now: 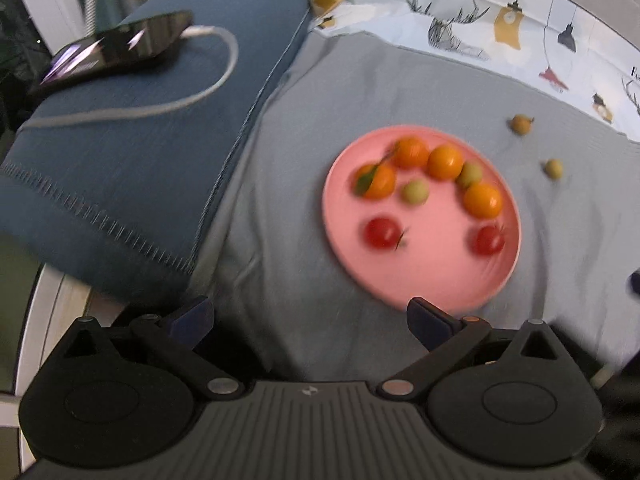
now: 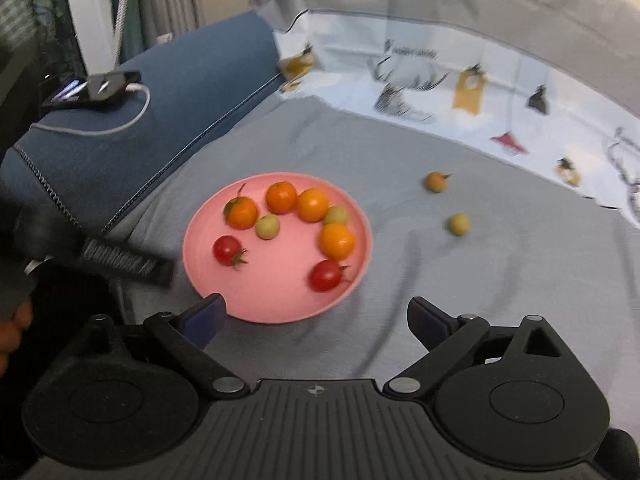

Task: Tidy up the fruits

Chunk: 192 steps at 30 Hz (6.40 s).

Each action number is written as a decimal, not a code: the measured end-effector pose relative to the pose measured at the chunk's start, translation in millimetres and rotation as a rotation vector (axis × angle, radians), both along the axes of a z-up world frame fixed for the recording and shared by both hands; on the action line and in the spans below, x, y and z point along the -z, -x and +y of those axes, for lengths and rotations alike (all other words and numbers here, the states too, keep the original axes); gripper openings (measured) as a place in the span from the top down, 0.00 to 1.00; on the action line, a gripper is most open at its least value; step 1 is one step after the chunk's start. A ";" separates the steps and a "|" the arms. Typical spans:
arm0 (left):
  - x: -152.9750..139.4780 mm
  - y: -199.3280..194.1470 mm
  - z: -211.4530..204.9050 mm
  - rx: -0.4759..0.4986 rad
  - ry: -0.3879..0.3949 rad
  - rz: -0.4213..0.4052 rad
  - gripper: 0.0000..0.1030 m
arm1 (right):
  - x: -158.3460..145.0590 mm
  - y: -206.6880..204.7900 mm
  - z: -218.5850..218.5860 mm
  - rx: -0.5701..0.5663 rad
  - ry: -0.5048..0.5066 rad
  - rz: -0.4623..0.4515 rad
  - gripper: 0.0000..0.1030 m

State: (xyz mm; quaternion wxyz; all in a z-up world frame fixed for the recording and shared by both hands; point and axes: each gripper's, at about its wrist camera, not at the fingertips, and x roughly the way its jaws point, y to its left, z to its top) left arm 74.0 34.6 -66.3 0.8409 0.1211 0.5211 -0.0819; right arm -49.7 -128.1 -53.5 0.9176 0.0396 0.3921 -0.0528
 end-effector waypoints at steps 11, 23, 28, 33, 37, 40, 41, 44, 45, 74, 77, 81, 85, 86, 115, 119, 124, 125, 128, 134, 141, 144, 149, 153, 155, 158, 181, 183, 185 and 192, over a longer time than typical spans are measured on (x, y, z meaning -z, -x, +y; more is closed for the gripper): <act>-36.9 63.7 13.3 0.031 0.041 -0.116 0.00 | -35.8 51.4 17.1 0.007 0.030 -0.124 0.01; -60.2 98.4 15.8 0.051 0.044 -0.199 0.00 | -57.5 85.6 25.5 0.018 0.040 -0.211 0.01; -65.6 104.8 17.2 0.055 0.042 -0.222 0.00 | -61.2 91.5 27.6 0.020 0.045 -0.228 0.01; -67.5 107.4 18.2 0.051 0.040 -0.230 0.00 | -63.3 95.4 28.5 0.020 0.048 -0.236 0.01; -68.7 109.5 19.8 0.053 0.045 -0.235 0.00 | -63.4 97.0 28.1 0.021 0.048 -0.238 0.01; -68.4 109.0 19.4 0.055 0.043 -0.235 0.00 | -63.3 97.2 27.9 0.022 0.047 -0.237 0.01; -68.3 108.4 19.8 0.056 0.042 -0.235 0.00 | -63.2 97.3 27.8 0.021 0.046 -0.237 0.01; -67.3 107.6 19.2 0.054 0.039 -0.232 0.00 | -62.6 96.7 27.7 0.022 0.043 -0.232 0.01; -67.1 107.3 19.1 0.053 0.039 -0.230 0.00 | -62.2 96.7 27.6 0.022 0.042 -0.230 0.01; -45.5 92.1 12.5 0.057 0.003 -0.150 0.00 | -39.8 77.4 15.6 0.023 -0.027 -0.145 0.01; -40.8 87.1 9.1 0.061 -0.009 -0.132 0.00 | -35.0 73.6 11.5 0.027 -0.039 -0.130 0.01; -34.0 77.5 3.3 0.065 -0.023 -0.103 0.00 | -28.1 67.1 4.9 0.038 -0.055 -0.110 0.01; -29.9 66.8 -5.5 0.069 -0.035 -0.089 0.00 | -20.3 57.7 -3.8 0.055 -0.063 -0.093 0.01; -29.3 63.5 -8.4 0.071 -0.037 -0.086 0.00 | -18.5 55.8 -6.8 0.059 -0.065 -0.090 0.01; -3.0 -79.2 -164.0 0.131 -0.043 -0.018 0.00 | 104.9 -79.0 -160.4 0.355 0.026 -0.067 0.01; 6.0 -94.7 -175.8 0.124 -0.068 -0.014 0.00 | 129.6 -116.2 -167.5 0.300 0.062 -0.078 0.01; 19.2 -113.5 -191.1 0.118 -0.089 0.003 0.00 | 146.2 -139.1 -166.9 0.186 0.109 -0.116 0.27; 21.1 -116.4 -195.1 0.120 -0.091 0.001 0.00 | 144.9 -138.2 -166.7 0.173 0.098 -0.128 0.46; 25.9 -123.9 -211.3 0.138 -0.079 -0.009 0.00 | 144.3 -131.9 -168.5 0.176 0.102 -0.133 0.74; 47.7 -146.3 -258.2 0.228 0.013 0.003 0.00 | 138.6 -107.7 -216.6 0.401 0.084 -0.098 0.74; 91.4 -171.8 -304.9 0.312 0.071 0.067 0.00 | 147.5 -87.5 -262.7 0.625 0.107 -0.111 0.74; 110.6 -184.9 -310.8 0.291 0.100 0.123 0.00 | 151.7 -90.5 -255.4 0.625 0.153 -0.120 0.71; 118.5 -190.4 -319.6 0.305 0.077 0.056 0.00 | 152.5 -89.0 -257.5 0.680 0.172 -0.131 0.53; 118.3 -190.0 -317.4 0.320 0.086 0.042 0.00 | 153.7 -83.4 -267.4 0.750 0.119 -0.140 0.34; 117.9 -189.7 -317.0 0.324 0.086 0.039 0.00 | 154.3 -83.5 -267.0 0.752 0.123 -0.140 0.33; 118.3 -189.2 -318.2 0.326 0.088 0.032 0.00 | 154.7 -83.6 -266.9 0.757 0.122 -0.141 0.31; 47.1 -133.9 -241.6 0.242 0.106 0.050 0.70 | 132.0 -74.7 -264.1 0.738 0.041 -0.196 0.75; 33.7 -117.3 -225.9 0.236 0.093 0.050 0.70 | 117.8 -68.1 -257.6 0.727 0.033 -0.203 0.75; 20.4 -99.7 -208.5 0.227 0.085 0.059 0.70 | 97.1 -54.1 -244.4 0.689 0.016 -0.233 0.75; -14.7 -35.0 -137.7 0.200 0.060 0.079 0.70 | 39.6 20.2 -165.7 0.495 -0.052 -0.223 0.75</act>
